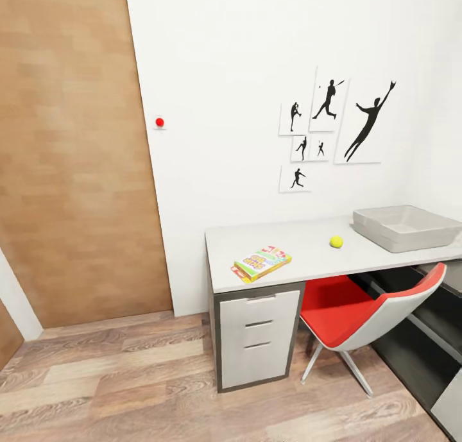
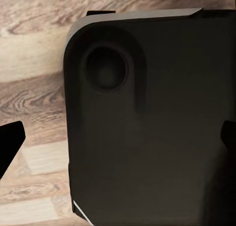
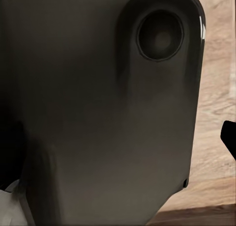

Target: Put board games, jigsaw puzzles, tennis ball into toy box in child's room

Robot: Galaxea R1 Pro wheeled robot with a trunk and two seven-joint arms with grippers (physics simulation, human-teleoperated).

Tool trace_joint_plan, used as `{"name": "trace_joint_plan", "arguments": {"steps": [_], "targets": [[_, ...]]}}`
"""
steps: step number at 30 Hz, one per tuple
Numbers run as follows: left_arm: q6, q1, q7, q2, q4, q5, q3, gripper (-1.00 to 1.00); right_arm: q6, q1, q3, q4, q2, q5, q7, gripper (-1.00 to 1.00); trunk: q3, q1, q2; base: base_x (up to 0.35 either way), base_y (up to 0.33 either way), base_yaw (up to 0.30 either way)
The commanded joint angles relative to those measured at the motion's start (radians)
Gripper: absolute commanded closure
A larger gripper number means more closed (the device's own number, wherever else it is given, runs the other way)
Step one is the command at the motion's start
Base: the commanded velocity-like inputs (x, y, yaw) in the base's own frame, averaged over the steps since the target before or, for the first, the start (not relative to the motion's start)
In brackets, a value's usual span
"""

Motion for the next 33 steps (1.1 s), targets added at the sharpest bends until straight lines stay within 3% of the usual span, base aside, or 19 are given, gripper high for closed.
{"name": "trace_joint_plan", "arguments": {"steps": [1, 16, 22, 33], "targets": [[-0.003, 0.0, 0.0, 0.0, 0.0, 0.001, 0.002, -1.0, -0.002, 0.0, -0.001, 0.0, 0.0, -0.001, 0.0, -1.0, -0.001, 0.0, 0.0, 0.0, 0.0, -0.267], [-0.004, 0.0, -0.001, -0.001, 0.0, -0.001, 0.002, -1.0, -0.005, 0.0, -0.001, 0.0, -0.002, -0.003, 0.0, -1.0, -0.001, 0.0, 0.0, 0.0, 0.0, -0.272], [-0.004, 0.0, -0.001, -0.002, 0.0, 0.003, 0.006, -1.0, -0.044, 0.0, -0.001, 0.0, -0.003, -0.019, 0.0, -1.0, -0.001, 0.0, 0.0, 0.0, 0.0, -0.278], [-0.004, 0.0, -0.001, 0.006, 0.0, 0.003, 0.005, -1.0, -0.063, 0.0, 0.0, 0.0, -0.005, -0.039, 0.0, -1.0, 0.028, -0.042, 0.077, 0.0, 0.0, -0.277]]}}
